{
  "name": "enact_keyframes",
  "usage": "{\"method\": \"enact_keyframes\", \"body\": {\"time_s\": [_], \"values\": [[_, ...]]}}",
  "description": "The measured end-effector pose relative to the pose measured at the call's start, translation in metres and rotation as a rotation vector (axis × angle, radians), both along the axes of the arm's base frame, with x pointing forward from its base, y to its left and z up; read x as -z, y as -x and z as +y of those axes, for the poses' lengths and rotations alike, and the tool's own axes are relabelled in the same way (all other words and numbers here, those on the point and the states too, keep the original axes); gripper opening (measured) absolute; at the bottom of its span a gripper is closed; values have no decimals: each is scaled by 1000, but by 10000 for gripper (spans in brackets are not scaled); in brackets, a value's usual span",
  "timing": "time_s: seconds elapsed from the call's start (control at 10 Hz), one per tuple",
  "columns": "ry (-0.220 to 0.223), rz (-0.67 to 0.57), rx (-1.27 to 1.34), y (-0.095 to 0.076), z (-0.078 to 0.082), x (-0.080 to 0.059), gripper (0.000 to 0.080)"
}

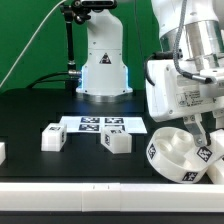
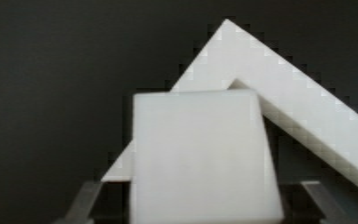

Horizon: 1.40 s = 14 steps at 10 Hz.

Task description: Assemble stool

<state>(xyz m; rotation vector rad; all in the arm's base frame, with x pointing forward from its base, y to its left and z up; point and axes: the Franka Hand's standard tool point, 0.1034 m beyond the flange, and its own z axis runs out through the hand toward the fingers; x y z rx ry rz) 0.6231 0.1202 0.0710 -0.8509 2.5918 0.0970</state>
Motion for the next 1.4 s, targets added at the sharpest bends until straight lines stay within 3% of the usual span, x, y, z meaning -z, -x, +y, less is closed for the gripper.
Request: {"method": "enact_keyframes", "body": {"time_s": [0.1,0.2,0.3,0.4,0.6,0.9,1.1,1.3,1.4], "values": [[7,-1,-29,0,0,0,344],[-5,15,-86,1,-1,-4,533],[-18,25,-112,0,-3,-13,533],[-9,12,-153,-3,-6,-22,629],[-15,1,-203,-9,-9,-41,643],[-11,4,-202,-7,-9,-37,649],[55,-30,-429,-5,-17,-37,649],[140,-95,-646,-9,-44,-42,649],[156,-112,-703,-10,-58,-45,649]]}}
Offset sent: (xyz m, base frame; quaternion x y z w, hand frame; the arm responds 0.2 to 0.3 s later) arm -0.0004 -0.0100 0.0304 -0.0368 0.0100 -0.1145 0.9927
